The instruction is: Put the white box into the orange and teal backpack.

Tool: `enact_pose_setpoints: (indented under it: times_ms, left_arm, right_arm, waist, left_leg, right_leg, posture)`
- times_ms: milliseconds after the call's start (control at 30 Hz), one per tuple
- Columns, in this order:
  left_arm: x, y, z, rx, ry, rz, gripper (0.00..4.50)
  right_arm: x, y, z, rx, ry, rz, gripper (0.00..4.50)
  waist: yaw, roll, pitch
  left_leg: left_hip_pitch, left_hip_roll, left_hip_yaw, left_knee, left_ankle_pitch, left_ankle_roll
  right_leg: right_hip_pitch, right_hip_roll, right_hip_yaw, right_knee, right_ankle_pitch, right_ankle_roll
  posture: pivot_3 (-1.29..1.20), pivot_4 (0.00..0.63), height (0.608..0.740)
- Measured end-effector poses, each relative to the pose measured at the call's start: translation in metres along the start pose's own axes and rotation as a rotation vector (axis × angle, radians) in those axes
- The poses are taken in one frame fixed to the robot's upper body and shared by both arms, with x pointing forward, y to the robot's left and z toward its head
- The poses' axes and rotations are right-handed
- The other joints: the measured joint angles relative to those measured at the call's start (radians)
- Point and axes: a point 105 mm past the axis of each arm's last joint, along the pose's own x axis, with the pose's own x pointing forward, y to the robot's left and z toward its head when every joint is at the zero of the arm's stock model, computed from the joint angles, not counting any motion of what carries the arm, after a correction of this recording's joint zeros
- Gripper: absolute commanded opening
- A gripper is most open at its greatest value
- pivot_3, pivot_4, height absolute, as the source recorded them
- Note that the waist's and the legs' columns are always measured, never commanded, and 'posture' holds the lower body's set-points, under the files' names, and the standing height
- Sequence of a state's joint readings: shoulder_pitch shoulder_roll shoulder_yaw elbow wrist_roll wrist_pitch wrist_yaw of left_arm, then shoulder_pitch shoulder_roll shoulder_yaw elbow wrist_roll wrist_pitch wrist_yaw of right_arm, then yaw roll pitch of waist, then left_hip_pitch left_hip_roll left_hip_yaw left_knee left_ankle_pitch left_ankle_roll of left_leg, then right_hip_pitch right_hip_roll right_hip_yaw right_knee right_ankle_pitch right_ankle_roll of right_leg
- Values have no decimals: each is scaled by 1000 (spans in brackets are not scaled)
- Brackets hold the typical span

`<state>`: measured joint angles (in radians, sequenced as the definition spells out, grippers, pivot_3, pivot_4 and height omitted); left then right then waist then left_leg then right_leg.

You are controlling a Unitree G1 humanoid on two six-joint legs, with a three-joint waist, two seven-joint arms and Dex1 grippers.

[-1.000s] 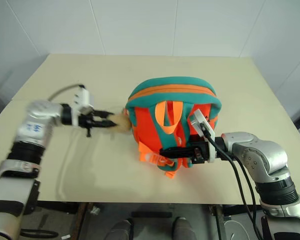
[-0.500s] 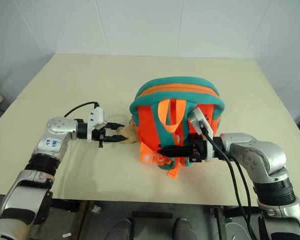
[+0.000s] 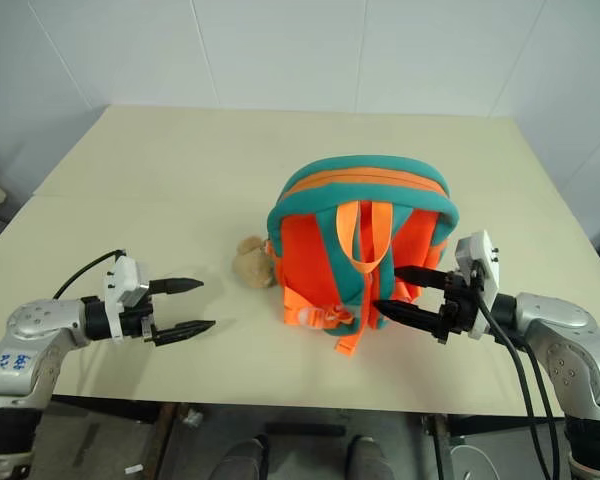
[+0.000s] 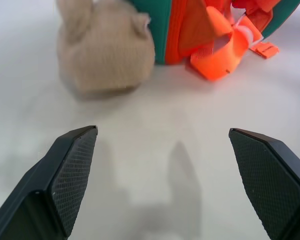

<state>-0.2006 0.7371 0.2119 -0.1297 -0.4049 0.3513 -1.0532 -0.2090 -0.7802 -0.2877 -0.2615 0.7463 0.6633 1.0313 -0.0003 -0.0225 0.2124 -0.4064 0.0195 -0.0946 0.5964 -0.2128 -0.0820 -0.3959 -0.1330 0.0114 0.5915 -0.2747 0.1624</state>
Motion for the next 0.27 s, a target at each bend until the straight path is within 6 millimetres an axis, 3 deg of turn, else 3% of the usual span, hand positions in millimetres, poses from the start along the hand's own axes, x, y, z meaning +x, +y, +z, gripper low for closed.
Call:
enact_pose_setpoints:
  times_ms: [100, 267]
  left_arm:
    - [-5, 1, 10, 30, -28, 31, 4500]
    - [-7, 7, 16, 58, -44, 57, 4500]
  right_arm:
    - [-11, -10, -7, -80, 37, -62, 4455]
    - [-26, -27, -18, -172, 85, -137, 4455]
  waist:
    - [-2, 0, 0]
    - [-3, 0, 0]
  left_leg:
    - [1, 0, 2, 1, 1, 0]
    - [1, 1, 3, 2, 1, 1]
  right_leg:
    - [1, 0, 0, -2, -5, -15]
    - [1, 0, 1, -2, -4, -16]
  posture:
    - [0, 150, 740]
    - [0, 150, 740]
